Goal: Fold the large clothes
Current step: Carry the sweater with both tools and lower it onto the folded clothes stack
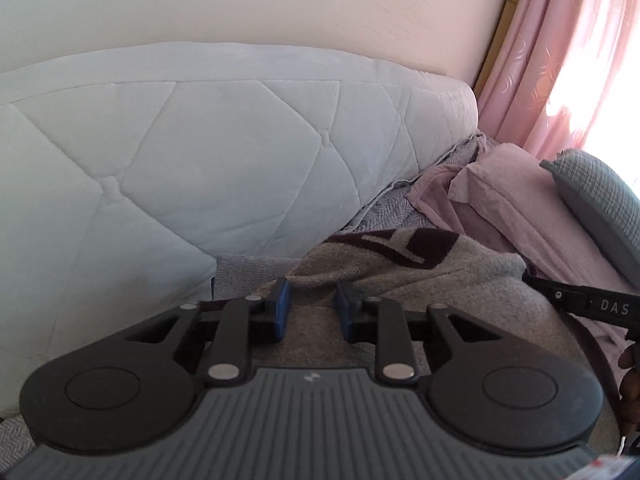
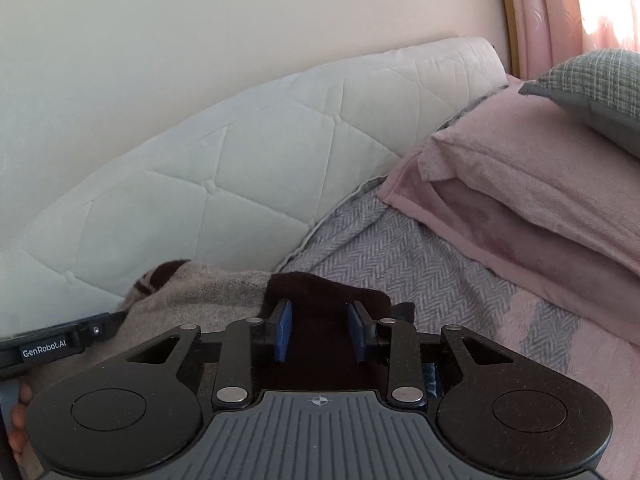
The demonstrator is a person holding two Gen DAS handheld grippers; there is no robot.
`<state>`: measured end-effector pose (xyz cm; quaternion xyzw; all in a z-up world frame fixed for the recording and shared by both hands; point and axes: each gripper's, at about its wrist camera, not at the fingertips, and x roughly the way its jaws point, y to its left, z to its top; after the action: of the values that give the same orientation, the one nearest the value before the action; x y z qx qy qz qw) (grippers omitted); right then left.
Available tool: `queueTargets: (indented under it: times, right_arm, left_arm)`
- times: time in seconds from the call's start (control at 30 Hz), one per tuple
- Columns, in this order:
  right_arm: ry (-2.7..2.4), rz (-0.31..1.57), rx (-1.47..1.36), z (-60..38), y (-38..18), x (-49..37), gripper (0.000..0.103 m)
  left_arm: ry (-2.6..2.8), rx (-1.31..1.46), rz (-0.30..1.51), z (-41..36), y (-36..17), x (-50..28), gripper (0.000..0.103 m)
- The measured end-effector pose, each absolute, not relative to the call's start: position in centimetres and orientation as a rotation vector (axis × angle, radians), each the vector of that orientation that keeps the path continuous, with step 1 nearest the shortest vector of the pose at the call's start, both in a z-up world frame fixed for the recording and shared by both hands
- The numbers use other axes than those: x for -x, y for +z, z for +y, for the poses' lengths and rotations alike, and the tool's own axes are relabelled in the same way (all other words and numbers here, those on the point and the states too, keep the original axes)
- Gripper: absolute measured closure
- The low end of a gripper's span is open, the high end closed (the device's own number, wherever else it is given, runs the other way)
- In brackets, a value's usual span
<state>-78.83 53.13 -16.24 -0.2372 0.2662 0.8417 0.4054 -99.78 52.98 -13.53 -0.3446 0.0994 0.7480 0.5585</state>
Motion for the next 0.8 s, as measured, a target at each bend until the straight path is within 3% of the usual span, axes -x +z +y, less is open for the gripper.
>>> queueTargets:
  times: [0.17,0.4,0.6,0.8]
  right_arm:
    - [2.178,0.537,0.514,47.0,-11.6,76.4,0.075]
    - [2.191,0.476,0.643,38.8,-11.3,74.2,0.075]
    - [2.158,0.527,0.751,39.6,-14.6,76.0,0.075]
    - [2.144,0.574,0.786,40.3,-12.0,75.5,0.074]
  left_arm:
    - [1.813,0.796,0.208,49.4,-10.6,100.2,0.084]
    - [1.764,0.792,0.239,41.6,-7.2,96.4,0.084]
    - [1.810,0.811,0.381,41.5,-9.7,94.4,0.082]
    - [1.837,0.841,0.399,41.3,-7.7,94.2,0.081]
